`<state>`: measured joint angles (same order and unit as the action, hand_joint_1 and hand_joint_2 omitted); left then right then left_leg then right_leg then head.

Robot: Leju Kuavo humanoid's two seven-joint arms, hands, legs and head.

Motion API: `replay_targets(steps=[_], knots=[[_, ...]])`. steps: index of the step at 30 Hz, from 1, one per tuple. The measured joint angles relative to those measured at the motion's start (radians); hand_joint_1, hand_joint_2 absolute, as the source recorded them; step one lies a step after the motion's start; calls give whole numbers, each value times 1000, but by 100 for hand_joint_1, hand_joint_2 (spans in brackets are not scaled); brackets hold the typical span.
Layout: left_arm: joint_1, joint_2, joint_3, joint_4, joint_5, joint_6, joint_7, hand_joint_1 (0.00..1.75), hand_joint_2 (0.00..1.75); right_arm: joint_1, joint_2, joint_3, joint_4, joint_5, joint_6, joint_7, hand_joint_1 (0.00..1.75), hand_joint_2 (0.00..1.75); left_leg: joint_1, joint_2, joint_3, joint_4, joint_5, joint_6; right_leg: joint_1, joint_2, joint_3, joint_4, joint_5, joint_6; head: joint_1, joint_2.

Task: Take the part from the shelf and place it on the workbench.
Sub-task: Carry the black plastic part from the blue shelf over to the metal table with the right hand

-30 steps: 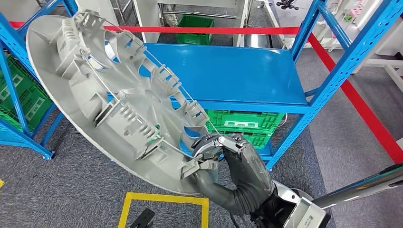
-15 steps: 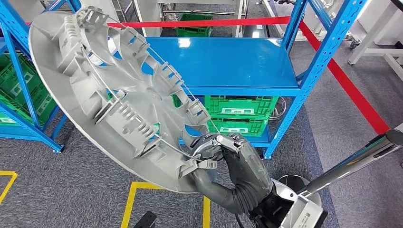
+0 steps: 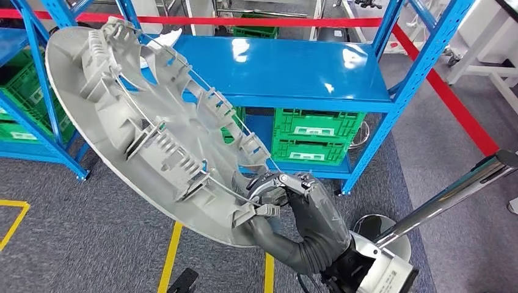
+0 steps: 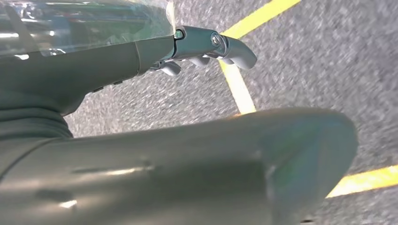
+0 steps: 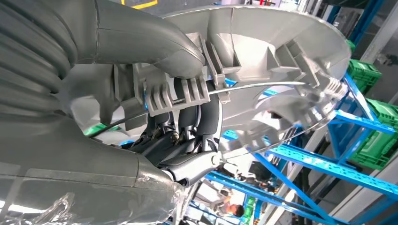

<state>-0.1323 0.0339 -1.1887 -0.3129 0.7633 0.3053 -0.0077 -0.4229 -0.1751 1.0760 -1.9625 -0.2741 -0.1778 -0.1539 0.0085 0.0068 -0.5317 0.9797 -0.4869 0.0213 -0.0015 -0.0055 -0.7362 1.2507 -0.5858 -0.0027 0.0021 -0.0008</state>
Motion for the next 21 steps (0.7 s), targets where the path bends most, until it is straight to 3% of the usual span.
replay_targets(steps=[1,2,3,4,5,7,8,10,11,13,15,16,18,19,21], knots=[[0,0,0,0,0,0,0,0,175,0,0,0,0,1,-1,1,175,175,-1,0,-17,3,11,0,-1,0,-2,45,-7,1,2,0],[0,0,0,0,0,0,0,0,175,0,0,0,0,1,-1,1,175,175,-2,0,-35,6,21,-1,-2,0,9,61,8,1,3,0],[0,0,0,0,0,0,0,0,175,0,-1,0,0,2,-2,2,175,175,-3,0,-51,10,31,-2,-2,0,38,40,35,-2,4,0],[0,0,0,0,0,0,0,0,175,0,-1,0,0,2,-2,2,175,175,-4,0,-67,13,40,-4,-1,0,84,-11,61,-6,5,0],[0,0,0,0,0,0,0,0,175,0,-1,0,0,2,-2,2,175,175,-5,-1,-79,17,48,-7,0,0,139,-83,68,-13,5,0],[-1,-1,0,0,0,0,0,0,175,-2,0,0,0,2,-2,2,175,175,-6,-2,-96,20,65,-16,5,0,227,-217,51,-25,4,0],[-1,-1,0,0,0,0,0,0,175,-3,0,0,0,2,-2,3,175,175,-6,-2,-103,20,75,-22,9,1,243,-253,41,-30,3,0],[-1,-1,0,0,1,0,-1,0,175,-3,0,0,0,5,-3,4,175,175,-2,-2,-116,20,89,-34,10,0,235,-272,52,-39,4,0],[0,0,0,0,1,0,0,0,175,-3,0,0,1,7,-5,4,175,175,-1,-3,-124,29,76,-40,8,-1,227,-274,63,-44,2,0],[4,0,0,0,2,0,0,0,175,-2,1,0,1,13,-10,4,175,175,2,-4,-145,97,-5,-50,4,-4,210,-277,83,-54,-4,0],[4,-1,-1,0,2,0,0,0,175,-2,1,0,1,22,-17,3,175,175,6,-4,-164,217,-94,-59,4,-5,188,-270,98,-58,-10,0],[4,0,-1,0,2,0,0,0,175,-2,1,0,2,26,-20,3,175,175,7,-4,-164,266,-109,-63,4,-6,174,-265,106,-57,-12,0],[4,0,-1,0,4,0,0,0,175,-2,1,0,3,35,-28,3,175,175,9,-4,-129,278,-76,-67,3,-6,142,-251,121,-54,-14,0],[3,1,-1,0,4,0,0,0,175,-1,1,0,3,38,-30,3,175,175,10,-4,-90,238,-49,-67,2,-5,124,-243,128,-51,-15,0],[-1,1,-1,0,5,0,0,0,175,-1,1,0,3,42,-34,3,175,175,9,-6,2,111,-43,-62,3,-4,95,-226,140,-42,-19,0]])
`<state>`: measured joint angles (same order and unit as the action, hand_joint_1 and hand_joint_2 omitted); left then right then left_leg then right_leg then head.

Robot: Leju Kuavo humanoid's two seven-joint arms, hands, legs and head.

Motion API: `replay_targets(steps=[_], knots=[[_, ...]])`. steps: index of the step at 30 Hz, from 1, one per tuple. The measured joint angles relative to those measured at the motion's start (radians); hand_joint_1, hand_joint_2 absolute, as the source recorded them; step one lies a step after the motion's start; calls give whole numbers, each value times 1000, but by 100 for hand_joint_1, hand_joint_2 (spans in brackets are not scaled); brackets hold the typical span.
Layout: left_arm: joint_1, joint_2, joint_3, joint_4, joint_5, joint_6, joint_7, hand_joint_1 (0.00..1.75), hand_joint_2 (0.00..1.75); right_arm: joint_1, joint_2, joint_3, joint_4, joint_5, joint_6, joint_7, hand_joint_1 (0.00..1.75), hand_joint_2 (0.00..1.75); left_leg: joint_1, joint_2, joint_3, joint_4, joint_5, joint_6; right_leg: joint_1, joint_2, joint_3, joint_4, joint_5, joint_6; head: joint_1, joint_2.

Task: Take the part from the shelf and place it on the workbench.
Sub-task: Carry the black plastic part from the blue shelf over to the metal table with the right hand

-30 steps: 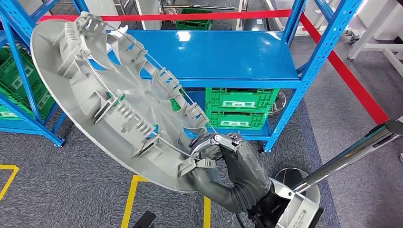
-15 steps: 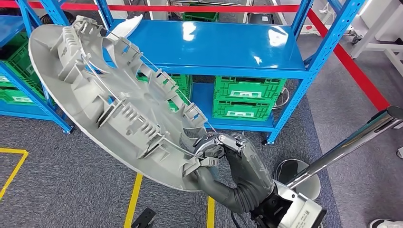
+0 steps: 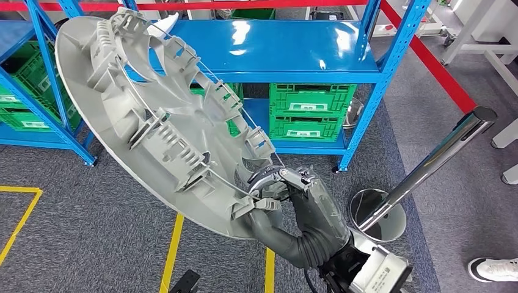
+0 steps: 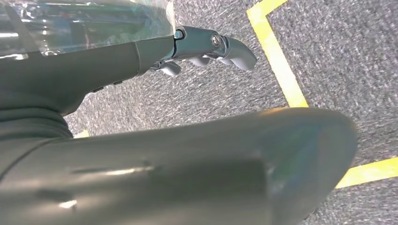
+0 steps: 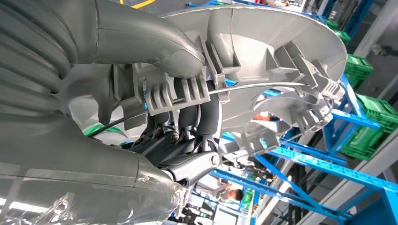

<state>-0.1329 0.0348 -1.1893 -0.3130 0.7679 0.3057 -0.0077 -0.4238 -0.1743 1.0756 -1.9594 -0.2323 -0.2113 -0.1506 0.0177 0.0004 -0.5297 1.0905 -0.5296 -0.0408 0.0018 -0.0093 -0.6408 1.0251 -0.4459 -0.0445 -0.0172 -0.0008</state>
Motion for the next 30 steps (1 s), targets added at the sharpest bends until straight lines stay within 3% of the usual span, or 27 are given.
replay_targets(steps=[2,4,5,7,9,10,11,12,14,16,18,20,21,24,25,26,27,29,30], knots=[[-4,-1,0,0,0,0,0,0,175,0,0,0,0,5,-2,0,175,175,-4,-2,47,-81,-23,13,2,-1,-15,7,15,12,-3,0],[-3,-2,0,0,0,0,0,0,175,1,0,0,0,11,-4,0,175,175,-6,-1,42,-94,-14,30,1,0,-23,6,29,23,-2,0],[-1,-2,0,0,1,0,1,0,175,2,0,0,0,13,-4,0,175,175,-6,1,35,-96,-3,38,0,1,-29,10,22,29,-1,0],[-2,-2,0,0,1,0,1,0,175,3,-1,-1,0,16,-5,0,175,175,-3,5,12,-100,20,52,-3,4,-54,68,-49,39,8,0],[-3,-2,0,0,2,1,2,0,175,4,-2,0,0,17,-6,0,175,175,-6,5,-16,-99,42,58,-6,5,-81,185,-141,45,18,0],[-4,-2,0,0,3,1,2,0,175,5,-2,0,0,18,-6,0,175,175,-8,5,-30,-98,52,58,-6,5,-86,238,-159,45,21,0],[-3,-2,0,0,3,0,1,0,175,5,-2,0,1,18,-6,0,175,175,-10,6,-44,-96,61,58,-6,5,-81,269,-154,44,23,0],[-3,-2,0,0,3,0,1,0,175,5,-2,0,1,18,-6,0,175,175,-12,6,-58,-94,70,58,-6,5,-61,268,-131,41,25,0],[-4,-3,0,0,4,0,1,0,175,4,-2,0,1,18,-6,0,175,175,-15,6,-82,-89,87,56,-2,5,24,169,-84,27,27,0],[-5,-5,0,-1,4,0,1,0,175,2,-1,0,1,18,-5,0,175,175,-17,5,-97,-86,103,49,4,5,121,27,-90,12,27,0],[-5,-5,0,-1,5,0,0,0,175,1,-1,0,1,18,-4,0,175,175,-15,5,-107,-87,122,37,12,6,154,-39,-102,5,27,0],[-4,-5,0,-1,6,0,0,0,175,0,-1,0,2,18,-4,0,175,175,-11,3,-118,-86,125,25,10,5,141,-49,-81,-4,30,0],[-2,-5,0,-1,6,-1,0,0,175,0,-1,0,2,18,-4,0,175,175,-10,2,-127,-71,102,19,8,3,133,-52,-70,-11,28,0],[-1,-5,-1,-1,7,-2,0,0,175,-1,0,0,2,19,-3,1,175,175,-5,1,-161,79,-35,3,4,0,97,-48,-39,-21,17,0],[-1,-5,-1,-1,7,-2,0,0,175,-1,0,1,2,19,-3,1,175,175,-4,1,-166,137,-62,0,4,-1,82,-43,-31,-20,15,0],[-1,-5,-1,-1,7,-2,0,0,175,-1,0,1,2,19,-3,1,175,175,-4,1,-162,174,-66,-3,5,-1,66,-36,-23,-20,14,0],[-2,-5,-1,-1,7,-2,0,0,175,-1,0,1,2,19,-2,1,175,175,-3,1,-145,180,-49,-4,5,-1,49,-29,-16,-18,13,0],[-3,-4,-1,-1,7,-2,0,0,175,0,0,1,2,20,-2,1,175,175,-3,0,-69,100,-2,-2,4,-1,14,-11,-2,-13,10,0],[-4,-4,-1,-1,7,-2,0,0,175,-1,0,1,2,20,-2,1,175,175,-3,-1,-19,32,2,1,6,0,0,-2,4,-9,8,0]])
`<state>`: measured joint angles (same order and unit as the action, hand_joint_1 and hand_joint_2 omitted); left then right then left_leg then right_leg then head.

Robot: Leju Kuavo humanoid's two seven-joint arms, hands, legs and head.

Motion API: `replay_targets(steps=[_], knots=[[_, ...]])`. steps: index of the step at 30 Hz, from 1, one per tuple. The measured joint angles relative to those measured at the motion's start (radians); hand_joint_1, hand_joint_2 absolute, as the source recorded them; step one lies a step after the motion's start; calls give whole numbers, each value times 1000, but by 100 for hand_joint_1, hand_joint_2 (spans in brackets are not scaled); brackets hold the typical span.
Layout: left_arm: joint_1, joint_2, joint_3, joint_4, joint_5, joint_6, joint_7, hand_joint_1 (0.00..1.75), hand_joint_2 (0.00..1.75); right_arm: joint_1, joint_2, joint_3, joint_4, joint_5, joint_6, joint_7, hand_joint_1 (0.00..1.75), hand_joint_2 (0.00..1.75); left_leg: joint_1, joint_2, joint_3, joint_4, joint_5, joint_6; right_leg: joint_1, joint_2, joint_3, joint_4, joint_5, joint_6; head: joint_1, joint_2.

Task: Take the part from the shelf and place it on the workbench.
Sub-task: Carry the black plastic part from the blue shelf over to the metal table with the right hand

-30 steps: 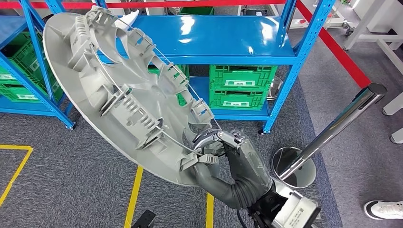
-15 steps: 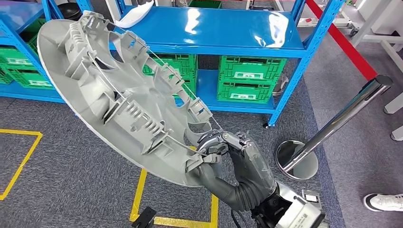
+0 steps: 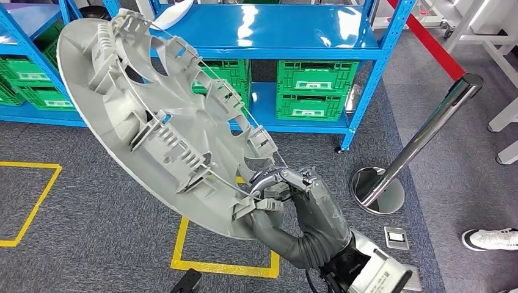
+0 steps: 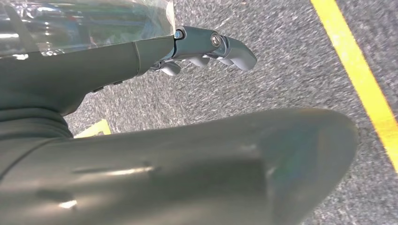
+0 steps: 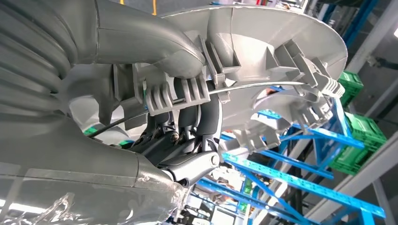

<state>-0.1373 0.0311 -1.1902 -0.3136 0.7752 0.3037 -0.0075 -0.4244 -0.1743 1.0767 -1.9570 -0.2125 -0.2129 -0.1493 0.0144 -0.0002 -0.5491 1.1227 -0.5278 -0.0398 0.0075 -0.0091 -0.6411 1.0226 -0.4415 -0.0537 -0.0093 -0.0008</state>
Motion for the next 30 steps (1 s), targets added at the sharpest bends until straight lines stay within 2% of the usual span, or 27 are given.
replay_targets(steps=[1,2,3,5,6,7,9,10,11,12,13,14,15,16,17,18,20,21,22,23,24,25,26,27,28,29,30], knots=[[-2,0,0,0,0,0,0,0,175,0,0,0,0,0,1,0,175,175,-1,-1,38,-59,-8,5,1,0,-10,6,6,5,-1,0],[-3,0,0,0,0,0,-1,0,175,0,0,0,0,0,2,0,175,175,-3,-3,62,-100,-20,12,2,0,-17,10,14,11,-2,0],[-4,0,0,0,0,0,-1,0,175,0,0,0,0,0,2,1,175,175,-6,-3,70,-118,-25,20,3,0,-21,10,23,16,-2,0],[-2,-1,0,0,1,0,-1,0,175,0,0,0,0,0,4,1,175,175,-6,-1,55,-124,-11,37,1,1,-28,10,31,28,-1,0],[-2,-1,0,0,1,0,-1,0,175,0,0,0,0,0,4,1,175,175,-5,1,47,-125,0,45,0,2,-34,20,13,34,1,0],[-2,-2,0,0,1,0,-1,0,175,0,-1,0,0,0,4,1,175,175,-3,4,35,-127,12,52,-2,3,-45,50,-25,39,5,0],[-3,-1,0,0,2,0,-1,0,175,0,-1,0,0,0,4,1,175,175,-4,5,8,-126,36,60,-6,4,-72,159,-127,48,13,0],[-3,-1,0,0,2,0,-2,0,175,0,-1,0,0,0,4,1,175,175,-5,5,-8,-125,48,61,-7,4,-83,221,-160,50,15,0],[-3,-2,0,0,2,0,-2,0,175,0,-1,0,0,1,4,1,175,175,-7,6,-24,-124,59,61,-8,4,-84,265,-168,51,16,0],[-2,-2,0,0,2,1,-3,0,175,0,-1,0,0,1,3,1,175,175,-8,6,-41,-122,71,61,-9,4,-73,283,-154,50,17,0],[-2,-2,0,0,2,2,-4,0,175,1,-2,0,0,3,3,2,175,175,-10,6,-57,-120,82,60,-9,4,-45,267,-125,47,18,0],[-1,-3,0,0,2,4,-5,0,175,1,-2,0,0,6,2,3,175,175,-12,6,-72,-118,92,59,-7,4,-1,217,-98,40,17,0],[0,-4,0,0,2,6,-6,0,175,1,-2,0,-2,9,1,4,175,175,-14,6,-84,-116,101,57,-4,4,55,144,-89,32,17,0],[1,-6,0,0,1,9,-6,0,175,1,-3,0,-5,12,0,6,175,175,-16,5,-93,-114,110,53,-2,4,110,64,-95,25,17,0],[3,-8,0,-1,1,12,-7,0,175,1,-3,0,-9,14,-1,8,175,175,-15,5,-99,-115,120,49,2,4,148,3,-106,20,16,0],[5,-9,0,-1,0,16,-8,0,175,1,-4,0,-13,17,-2,11,175,175,-13,5,-104,-118,131,43,7,4,167,-34,-116,16,17,0],[9,-11,-2,-1,0,21,-10,0,175,4,-7,0,-17,21,-2,17,175,175,-8,5,-113,-123,147,30,8,4,160,-53,-102,10,18,0],[12,-11,-2,-1,0,24,-10,0,175,6,-8,0,-19,22,-2,19,175,175,-7,4,-119,-117,135,24,7,3,153,-56,-91,4,19,0],[16,-11,-3,0,0,25,-10,0,175,7,-8,0,-21,22,-2,21,175,175,-6,4,-128,-96,105,18,4,2,145,-59,-80,-2,16,0],[19,-11,-3,0,0,27,-10,0,175,8,-9,0,-22,23,-2,22,175,175,-4,3,-141,-53,58,12,1,0,137,-60,-71,-5,13,0],[21,-12,-3,0,0,29,-10,0,175,9,-9,0,-23,23,-2,22,175,175,-2,3,-155,7,9,7,1,0,128,-59,-64,-8,9,0],[22,-12,-3,0,0,32,-12,0,175,10,-9,0,-24,24,-2,23,175,175,0,3,-169,74,-27,3,1,0,117,-57,-57,-9,6,0],[22,-12,-3,0,-1,36,-15,0,175,12,-9,0,-25,25,-2,24,175,175,1,3,-175,129,-40,0,1,-1,106,-53,-51,-8,5,0],[22,-12,-3,0,-3,39,-19,0,175,14,-9,0,-25,27,-2,25,175,175,3,3,-169,158,-28,-3,0,-1,93,-48,-45,-6,5,0],[23,-12,-4,0,-5,43,-23,0,175,16,-10,0,-26,30,-2,27,175,175,4,3,-148,153,-1,-5,-1,-1,80,-42,-40,-3,4,0],[23,-12,-4,0,-7,46,-27,0,175,18,-10,1,-27,32,-2,30,175,175,6,3,-111,111,29,-7,-3,0,67,-33,-36,0,3,0],[23,-12,-4,0,-10,49,-29,0,175,19,-10,1,-30,34,-2,33,175,175,7,2,-65,50,40,-7,-3,0,55,-24,-34,3,2,0]])
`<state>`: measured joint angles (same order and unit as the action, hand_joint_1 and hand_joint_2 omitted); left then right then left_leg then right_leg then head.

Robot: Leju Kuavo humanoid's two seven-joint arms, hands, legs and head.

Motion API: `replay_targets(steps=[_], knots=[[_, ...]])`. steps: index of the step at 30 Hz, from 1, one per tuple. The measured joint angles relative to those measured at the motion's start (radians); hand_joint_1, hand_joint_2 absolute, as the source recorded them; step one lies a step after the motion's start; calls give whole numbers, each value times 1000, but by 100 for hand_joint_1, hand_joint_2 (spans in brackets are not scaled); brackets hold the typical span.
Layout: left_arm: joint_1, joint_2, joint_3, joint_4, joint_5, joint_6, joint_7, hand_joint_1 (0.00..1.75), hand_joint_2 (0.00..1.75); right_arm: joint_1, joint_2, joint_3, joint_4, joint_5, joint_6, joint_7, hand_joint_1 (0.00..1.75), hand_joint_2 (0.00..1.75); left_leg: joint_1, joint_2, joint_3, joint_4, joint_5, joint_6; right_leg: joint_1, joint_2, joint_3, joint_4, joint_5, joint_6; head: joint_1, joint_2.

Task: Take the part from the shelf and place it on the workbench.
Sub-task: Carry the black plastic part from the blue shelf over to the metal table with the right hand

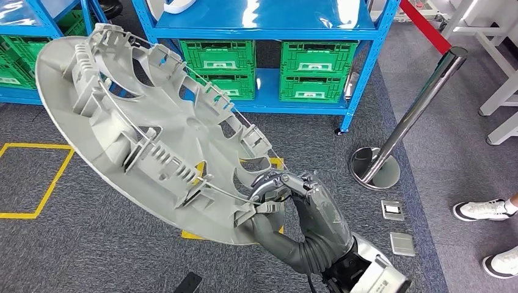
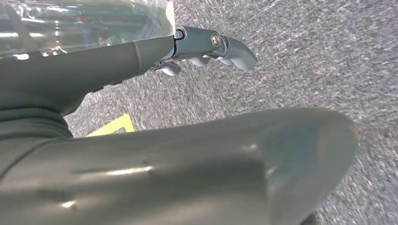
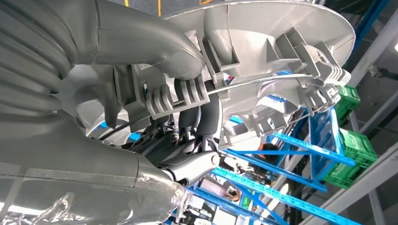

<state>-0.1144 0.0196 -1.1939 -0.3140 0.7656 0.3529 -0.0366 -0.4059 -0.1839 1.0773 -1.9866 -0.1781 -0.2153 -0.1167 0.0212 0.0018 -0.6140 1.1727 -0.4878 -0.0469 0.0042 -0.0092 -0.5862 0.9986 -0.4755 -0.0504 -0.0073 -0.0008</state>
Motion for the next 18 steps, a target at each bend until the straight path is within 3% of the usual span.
replay_targets(steps=[2,3,6,8,10,11,12,13,16,18], knots=[[-1,0,0,0,-2,5,-3,0,175,1,0,0,-7,4,0,4,175,175,-2,-3,74,-113,-14,7,2,0,-18,16,4,10,-3,0],[-1,0,0,0,-2,6,-4,0,175,1,0,0,-10,5,0,6,175,175,-3,-4,89,-141,-29,13,3,0,-25,21,8,15,-3,0],[3,-2,-1,0,-2,7,-5,0,175,2,-2,0,-14,7,0,7,175,175,0,-4,85,-162,-35,38,5,1,-45,36,7,34,-1,0],[4,-2,-1,0,-2,8,-5,0,175,3,-4,0,-16,9,-1,9,175,175,3,-3,76,-167,-27,53,2,3,-77,103,-40,44,5,0],[5,-1,-1,0,-2,9,-5,0,175,5,-6,0,-18,13,-2,11,175,175,0,-3,68,-166,-21,61,-1,3,-128,228,-106,51,11,0],[6,-1,-1,0,-2,10,-5,0,175,6,-7,1,-18,15,-2,13,175,175,-3,-2,64,-165,-19,62,-2,3,-146,280,-125,52,13,0],[8,-1,-1,0,-1,10,-5,0,175,8,-8,1,-18,18,-2,15,175,175,-5,-2,62,-164,-17,63,-2,3,-149,300,-125,51,13,0],[9,-1,-1,0,-1,11,-5,0,175,10,-9,1,-18,20,-2,18,175,175,-7,-2,61,-163,-16,63,-2,3,-134,280,-106,48,14,0],[10,-3,-1,0,-1,13,-7,0,175,11,-11,1,-24,29,-3,22,175,175,-14,-3,60,-160,-15,61,4,3,-32,97,-25,24,14,0],[11,-4,-2,-1,-1,14,-7,0,175,12,-12,1,-30,38,-4,24,175,175,-14,-3,52,-159,-11,53,10,3,-6,37,-14,11,14,0]])
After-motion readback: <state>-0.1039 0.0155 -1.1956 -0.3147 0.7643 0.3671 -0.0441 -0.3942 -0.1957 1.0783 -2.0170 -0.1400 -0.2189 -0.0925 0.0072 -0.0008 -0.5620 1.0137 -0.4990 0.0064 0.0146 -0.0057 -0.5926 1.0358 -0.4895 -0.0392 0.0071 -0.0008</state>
